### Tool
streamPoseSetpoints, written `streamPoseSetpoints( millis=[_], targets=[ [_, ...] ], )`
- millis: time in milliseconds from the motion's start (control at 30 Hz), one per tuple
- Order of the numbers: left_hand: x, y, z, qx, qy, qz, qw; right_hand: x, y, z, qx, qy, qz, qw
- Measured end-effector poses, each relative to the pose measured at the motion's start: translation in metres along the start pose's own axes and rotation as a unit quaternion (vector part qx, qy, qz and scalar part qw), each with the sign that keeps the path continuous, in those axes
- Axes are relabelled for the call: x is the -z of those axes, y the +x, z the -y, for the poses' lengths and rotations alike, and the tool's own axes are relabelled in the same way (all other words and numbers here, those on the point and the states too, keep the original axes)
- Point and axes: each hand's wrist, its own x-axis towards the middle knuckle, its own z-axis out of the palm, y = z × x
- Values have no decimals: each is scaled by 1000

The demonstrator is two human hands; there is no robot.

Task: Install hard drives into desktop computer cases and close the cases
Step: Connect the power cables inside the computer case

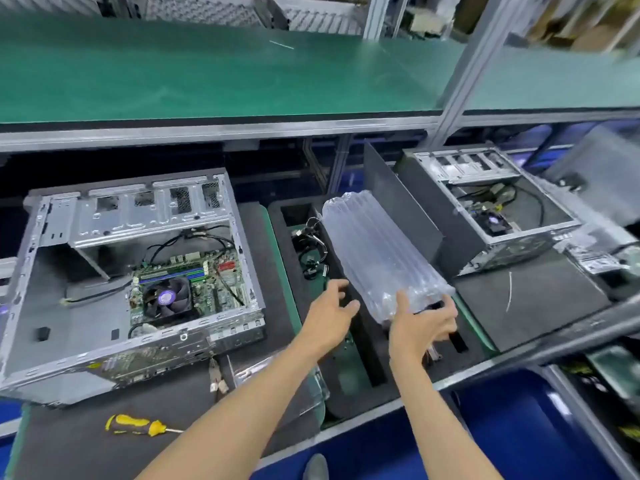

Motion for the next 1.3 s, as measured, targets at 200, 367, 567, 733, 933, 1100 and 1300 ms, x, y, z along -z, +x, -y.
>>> streamPoseSetpoints(
  millis=[200, 367, 567, 733, 933, 1100, 1300],
  targets=[
    [-19, 50, -24, 44, -42, 44, 997, -10, 49, 3, -187, 174, 91, 963],
    [-19, 66, -17, 116, -29, 74, 990, -18, 43, -3, -104, 127, 160, 973],
    [0, 60, -14, 147, -211, -30, 966, -31, -4, -1, 171, -57, 314, 932],
    [18, 65, -13, 106, -70, -155, 980, -27, 8, -17, 258, -190, 336, 886],
    [11, 57, 14, -57, 329, -175, 926, -25, 58, -26, 111, -421, 242, 867],
    [7, 64, 17, -32, 430, 54, 901, -36, 78, -34, 108, -463, 278, 835],
    [-3, 73, 18, -23, 350, 98, 932, -46, 94, -41, 121, -453, 282, 837]
  ],
)
